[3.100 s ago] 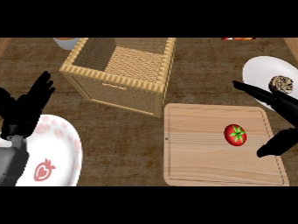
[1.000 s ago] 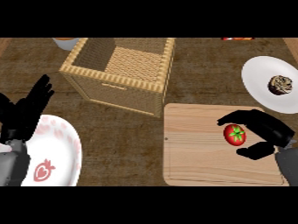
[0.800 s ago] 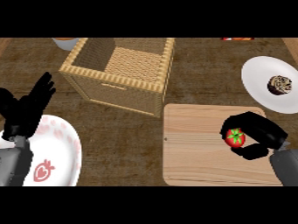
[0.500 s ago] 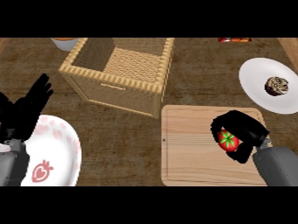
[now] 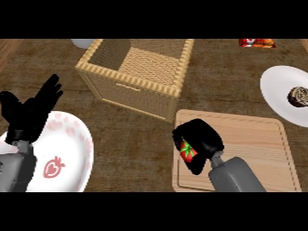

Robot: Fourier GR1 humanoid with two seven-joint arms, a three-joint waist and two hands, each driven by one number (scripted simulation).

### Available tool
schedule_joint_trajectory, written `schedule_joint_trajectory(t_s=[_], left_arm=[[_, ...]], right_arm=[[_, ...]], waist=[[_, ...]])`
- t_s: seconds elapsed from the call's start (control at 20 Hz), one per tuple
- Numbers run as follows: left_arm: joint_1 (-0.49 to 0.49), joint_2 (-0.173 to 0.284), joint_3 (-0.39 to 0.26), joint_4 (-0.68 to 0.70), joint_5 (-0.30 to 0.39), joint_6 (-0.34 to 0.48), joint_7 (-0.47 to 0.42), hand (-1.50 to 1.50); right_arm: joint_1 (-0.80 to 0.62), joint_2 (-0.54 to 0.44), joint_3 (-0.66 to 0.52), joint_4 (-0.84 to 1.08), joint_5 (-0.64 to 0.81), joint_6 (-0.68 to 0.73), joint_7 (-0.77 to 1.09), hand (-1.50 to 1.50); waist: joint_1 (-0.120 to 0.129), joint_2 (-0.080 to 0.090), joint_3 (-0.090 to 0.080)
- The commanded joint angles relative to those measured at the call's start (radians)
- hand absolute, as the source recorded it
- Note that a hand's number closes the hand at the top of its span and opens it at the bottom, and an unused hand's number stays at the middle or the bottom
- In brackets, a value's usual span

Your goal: Pick the tomato from the cutting board and place it in the basket

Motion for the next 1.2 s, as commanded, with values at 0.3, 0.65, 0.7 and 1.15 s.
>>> schedule_joint_trajectory(t_s=[0.3, 0.65, 0.7, 1.15], left_arm=[[-0.032, -0.020, -0.033, 0.007, 0.003, -0.024, -0.006, 0.00], [-0.057, -0.023, -0.036, 0.025, -0.001, -0.019, 0.009, 0.00], [-0.044, -0.026, -0.040, 0.034, -0.012, -0.012, 0.006, 0.00], [-0.067, -0.028, -0.034, 0.068, -0.011, -0.010, 0.017, 0.00]], right_arm=[[-0.004, 0.048, 0.225, -0.157, -0.300, -0.300, 0.303, 1.50], [-0.126, 0.048, 0.380, -0.295, -0.308, -0.584, 0.537, 1.50], [-0.148, 0.048, 0.380, -0.312, -0.306, -0.625, 0.579, 1.50], [-0.434, 0.048, 0.443, -0.278, -0.182, -0.753, 0.987, 1.50]], waist=[[0.070, 0.011, 0.021], [0.064, -0.006, 0.009], [0.060, -0.005, 0.008], [0.043, -0.007, -0.001]])
